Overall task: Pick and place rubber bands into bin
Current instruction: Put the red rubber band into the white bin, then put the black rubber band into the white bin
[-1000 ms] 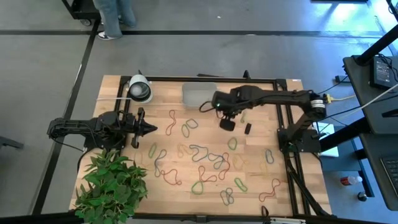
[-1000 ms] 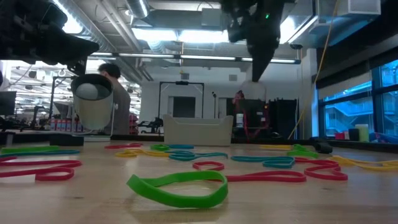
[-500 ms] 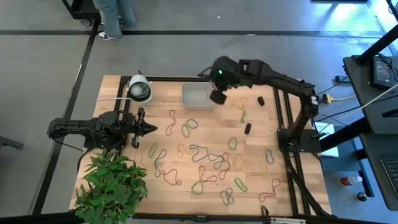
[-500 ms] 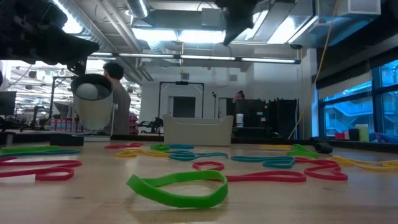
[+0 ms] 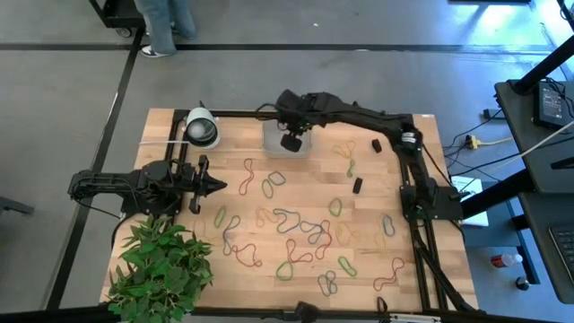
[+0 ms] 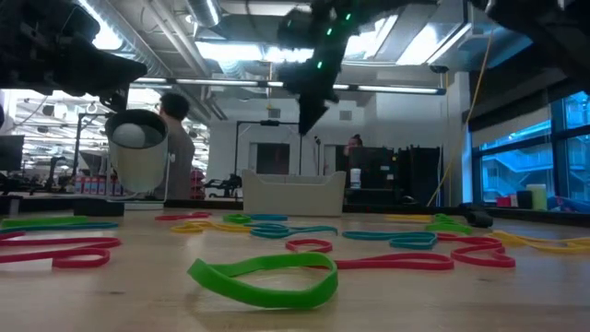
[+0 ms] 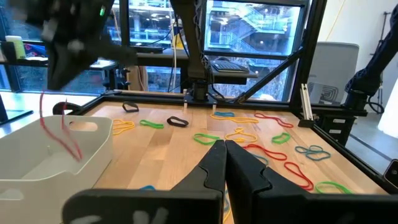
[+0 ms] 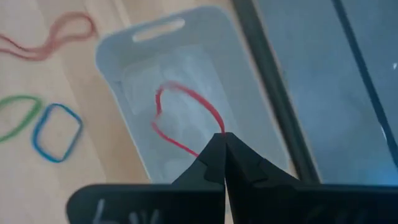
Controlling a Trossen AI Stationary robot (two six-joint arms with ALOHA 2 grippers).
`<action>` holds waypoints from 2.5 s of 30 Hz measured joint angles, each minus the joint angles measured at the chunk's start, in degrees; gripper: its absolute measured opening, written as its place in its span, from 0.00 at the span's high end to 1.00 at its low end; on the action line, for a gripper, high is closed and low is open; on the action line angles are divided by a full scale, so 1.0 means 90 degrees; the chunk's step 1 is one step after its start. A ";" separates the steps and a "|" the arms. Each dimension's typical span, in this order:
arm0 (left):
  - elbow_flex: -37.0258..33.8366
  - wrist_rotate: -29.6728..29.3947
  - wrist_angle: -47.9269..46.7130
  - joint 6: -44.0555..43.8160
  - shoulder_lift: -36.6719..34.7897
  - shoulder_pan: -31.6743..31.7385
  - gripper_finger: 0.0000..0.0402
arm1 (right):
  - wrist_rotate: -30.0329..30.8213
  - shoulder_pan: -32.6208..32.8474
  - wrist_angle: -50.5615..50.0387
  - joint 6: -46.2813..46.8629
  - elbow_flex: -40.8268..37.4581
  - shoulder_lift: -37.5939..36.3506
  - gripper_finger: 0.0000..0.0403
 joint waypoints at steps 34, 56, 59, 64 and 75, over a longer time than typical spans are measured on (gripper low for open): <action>-0.0002 0.0000 -0.0001 0.0000 0.0000 -0.0002 1.00 | -0.0484 -0.0079 -0.0472 0.0561 0.0167 0.0447 0.86; 0.0000 -0.0010 0.0001 0.0427 0.0000 0.0000 1.00 | -0.0487 0.2529 0.1432 0.3590 -0.4756 -0.4210 0.98; 0.0000 -0.0007 0.0001 0.0109 0.0000 0.0000 1.00 | -0.0504 0.3057 0.2009 0.4285 -0.5692 -0.4762 0.98; 0.0000 -0.0007 0.0220 -0.0479 0.0000 0.0000 1.00 | -0.0492 0.3713 0.2304 0.5769 -0.6680 -0.5243 0.98; -0.0002 -0.0005 0.0547 -0.0906 0.0000 0.0000 1.00 | -0.0426 0.4295 0.2423 0.6080 -0.7215 -0.5318 0.98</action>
